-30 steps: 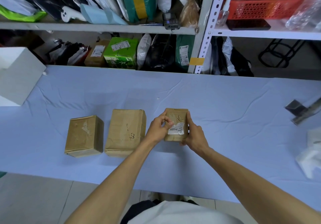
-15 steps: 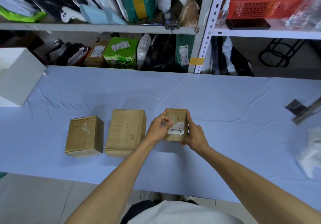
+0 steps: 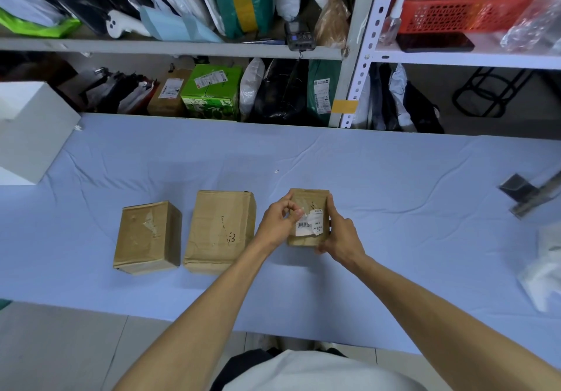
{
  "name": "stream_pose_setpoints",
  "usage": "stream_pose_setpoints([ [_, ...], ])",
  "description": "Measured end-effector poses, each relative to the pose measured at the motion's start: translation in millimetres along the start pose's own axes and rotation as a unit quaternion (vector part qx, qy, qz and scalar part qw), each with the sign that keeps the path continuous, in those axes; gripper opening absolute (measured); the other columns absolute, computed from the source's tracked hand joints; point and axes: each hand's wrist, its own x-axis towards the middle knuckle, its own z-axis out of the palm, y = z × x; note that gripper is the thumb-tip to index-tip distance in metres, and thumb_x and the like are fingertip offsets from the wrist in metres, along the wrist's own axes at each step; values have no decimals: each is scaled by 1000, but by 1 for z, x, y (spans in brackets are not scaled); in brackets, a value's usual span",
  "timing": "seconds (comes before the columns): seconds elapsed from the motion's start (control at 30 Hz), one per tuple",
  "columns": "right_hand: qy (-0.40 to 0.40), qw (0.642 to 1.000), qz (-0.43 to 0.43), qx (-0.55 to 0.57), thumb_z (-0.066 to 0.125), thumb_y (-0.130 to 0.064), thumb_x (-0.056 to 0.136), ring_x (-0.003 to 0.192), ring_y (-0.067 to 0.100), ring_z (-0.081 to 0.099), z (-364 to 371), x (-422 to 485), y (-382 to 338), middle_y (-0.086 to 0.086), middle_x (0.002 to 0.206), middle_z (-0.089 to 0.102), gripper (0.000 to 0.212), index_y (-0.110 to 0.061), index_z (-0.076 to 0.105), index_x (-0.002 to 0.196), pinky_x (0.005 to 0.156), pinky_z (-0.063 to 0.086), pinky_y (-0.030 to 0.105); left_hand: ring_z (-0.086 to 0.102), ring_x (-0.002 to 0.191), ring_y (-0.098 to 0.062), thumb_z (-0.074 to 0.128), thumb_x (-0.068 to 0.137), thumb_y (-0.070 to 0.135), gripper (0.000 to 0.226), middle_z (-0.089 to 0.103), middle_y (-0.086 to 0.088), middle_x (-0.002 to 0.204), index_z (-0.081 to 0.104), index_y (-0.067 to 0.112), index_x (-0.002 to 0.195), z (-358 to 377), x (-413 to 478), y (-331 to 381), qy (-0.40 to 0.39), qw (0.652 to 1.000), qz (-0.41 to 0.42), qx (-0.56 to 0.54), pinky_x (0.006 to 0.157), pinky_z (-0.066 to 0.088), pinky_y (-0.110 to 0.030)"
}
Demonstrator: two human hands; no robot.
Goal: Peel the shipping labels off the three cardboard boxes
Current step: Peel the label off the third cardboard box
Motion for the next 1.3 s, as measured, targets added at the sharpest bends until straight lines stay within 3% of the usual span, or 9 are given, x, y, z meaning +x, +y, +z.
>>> stream_pose_setpoints([
  [0.2,-3,1000,0,3,73,-1,66,77,23,61,0,0,-1,8,96,60,121,-37,-5,151,63,55,32,39,138,-14,62,91,9,15,31,-2,156,59,16,77,0,3,-1,4,1000,0,-3,114,34,-40],
  [0.37,-22,1000,-4,-11,76,-4,66,83,24,60,-3,5,-1,7,100,57,122,-38,-5,151,65,54,31,55,125,-23,61,91,9,21,34,0,154,57,17,72,-3,5,-1,16,1000,-15,-13,106,42,-48],
  [0.53,-37,999,1,-14,77,-9,69,83,21,57,-7,6,-1,5,104,55,119,-37,-6,151,61,49,26,61,114,-27,57,94,7,23,40,1,150,54,14,72,-3,3,4,33,998,-29,-39,97,47,-43],
  [0.73,-43,999,12,-29,76,-5,70,94,28,59,-7,5,0,9,110,54,122,-37,-9,150,71,54,34,60,96,-17,51,97,8,22,57,-3,119,52,11,75,-4,1,5,87,987,-63,-121,71,55,-37],
  [0.8,-29,999,20,-16,74,-7,74,85,24,59,-5,5,1,5,99,55,119,-38,-14,149,63,52,28,60,92,-19,50,98,10,22,60,-2,102,51,11,76,-5,1,3,95,983,-77,-135,72,55,-39],
  [0.87,-21,1000,16,-11,76,-11,74,78,22,58,-4,4,0,-3,86,51,125,-39,-22,146,57,48,25,61,95,-21,47,99,11,22,62,-3,101,50,11,78,-6,3,1,100,980,-89,-145,74,55,-43],
  [1.0,-2,1000,0,-11,90,-31,54,104,29,56,-1,0,-3,4,117,48,150,-36,-30,143,85,50,39,65,86,-18,45,101,12,20,62,-9,101,51,11,82,-9,3,-1,113,970,-106,-188,52,57,-24],
  [1.2,45,999,1,-12,90,-38,52,103,33,55,2,1,-1,8,117,47,143,-41,-17,147,86,49,42,65,76,-15,43,102,18,20,65,-5,86,52,13,85,-9,3,-4,118,969,-117,-185,55,56,-22],
  [1.3,47,999,2,7,91,-36,46,110,30,52,2,4,1,6,121,50,140,-36,-5,148,88,47,41,66,84,-21,46,101,20,18,66,-9,96,51,16,84,-6,4,-2,135,964,-126,-192,66,54,-26],
])
